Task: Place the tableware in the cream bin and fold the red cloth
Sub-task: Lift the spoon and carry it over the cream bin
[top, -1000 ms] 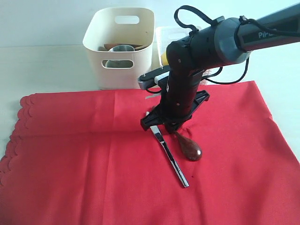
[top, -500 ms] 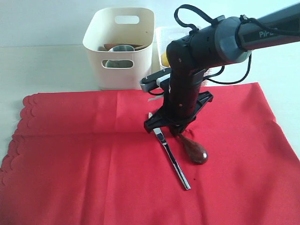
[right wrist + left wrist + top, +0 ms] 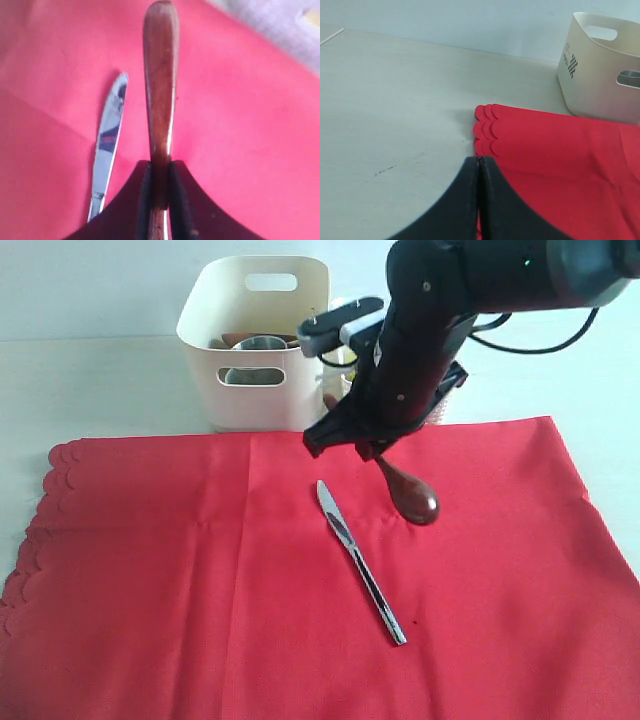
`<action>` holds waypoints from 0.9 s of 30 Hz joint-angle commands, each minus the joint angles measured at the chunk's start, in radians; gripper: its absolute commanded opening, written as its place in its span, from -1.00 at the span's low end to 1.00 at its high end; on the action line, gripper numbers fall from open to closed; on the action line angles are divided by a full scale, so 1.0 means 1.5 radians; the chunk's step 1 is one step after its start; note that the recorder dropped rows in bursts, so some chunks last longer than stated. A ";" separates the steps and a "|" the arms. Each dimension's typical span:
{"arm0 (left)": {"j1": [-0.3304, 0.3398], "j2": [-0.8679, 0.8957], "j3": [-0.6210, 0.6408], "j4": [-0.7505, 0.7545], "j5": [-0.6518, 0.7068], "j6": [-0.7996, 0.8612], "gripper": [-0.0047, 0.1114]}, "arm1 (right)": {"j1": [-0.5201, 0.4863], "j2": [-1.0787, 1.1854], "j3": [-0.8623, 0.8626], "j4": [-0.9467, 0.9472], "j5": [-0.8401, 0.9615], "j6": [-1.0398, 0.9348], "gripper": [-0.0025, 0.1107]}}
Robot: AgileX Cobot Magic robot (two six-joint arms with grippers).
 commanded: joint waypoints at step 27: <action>-0.003 -0.004 0.000 0.001 -0.004 -0.001 -0.92 | 0.001 0.041 -0.310 0.080 -0.232 -0.089 -0.96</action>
